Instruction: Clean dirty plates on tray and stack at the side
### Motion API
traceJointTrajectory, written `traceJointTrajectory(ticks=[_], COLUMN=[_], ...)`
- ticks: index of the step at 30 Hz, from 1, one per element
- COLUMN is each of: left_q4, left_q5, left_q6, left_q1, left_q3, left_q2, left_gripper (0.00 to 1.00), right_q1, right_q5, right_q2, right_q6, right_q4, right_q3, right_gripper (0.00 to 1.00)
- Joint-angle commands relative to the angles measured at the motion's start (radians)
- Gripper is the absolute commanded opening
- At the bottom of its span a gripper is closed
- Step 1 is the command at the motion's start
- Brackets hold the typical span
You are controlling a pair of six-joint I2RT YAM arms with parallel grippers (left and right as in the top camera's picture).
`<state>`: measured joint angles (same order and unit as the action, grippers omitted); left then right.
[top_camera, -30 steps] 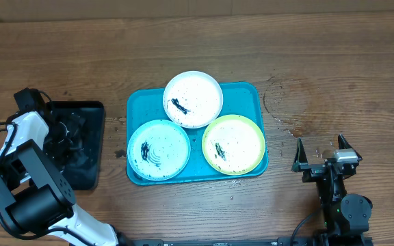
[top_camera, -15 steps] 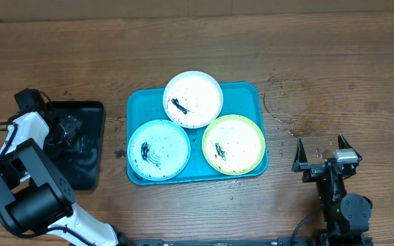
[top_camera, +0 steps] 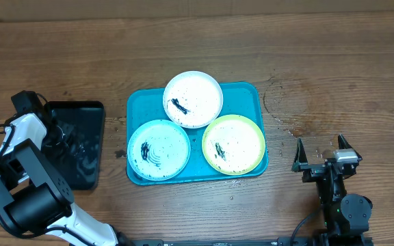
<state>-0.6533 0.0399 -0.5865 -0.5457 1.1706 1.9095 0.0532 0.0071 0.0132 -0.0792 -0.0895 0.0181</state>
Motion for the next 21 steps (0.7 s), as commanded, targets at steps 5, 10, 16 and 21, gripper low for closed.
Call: traceJointTrajectory(ticks=[5, 10, 16, 21], left_q4=[-0.109, -0.27, -0.465, -0.501], left_q5=[-0.093, -0.093, -0.097, -0.173], left_q6=[0.014, 0.016, 0.035, 0.102], left_q1=[0.003, 0.003, 0.003, 0.003], left_q3=[0.031, 0.155, 0.317, 0.37], left_q2=[0.052, 0.051, 0.048, -0.003], left_gripper=[0.04, 0.04, 0.04, 0.04], right_q1=[0.005, 0.005, 0.005, 0.005], right_q5=[0.002, 0.002, 0.002, 0.002], right_q2=[-0.006, -0.006, -0.006, -0.006], right_q6=[0.0, 0.0, 0.0, 0.0], right_q4=[0.006, 0.006, 0.006, 0.006], right_q3=[-0.01, -0.01, -0.01, -0.01], right_gripper=[1.0, 1.0, 1.0, 1.0])
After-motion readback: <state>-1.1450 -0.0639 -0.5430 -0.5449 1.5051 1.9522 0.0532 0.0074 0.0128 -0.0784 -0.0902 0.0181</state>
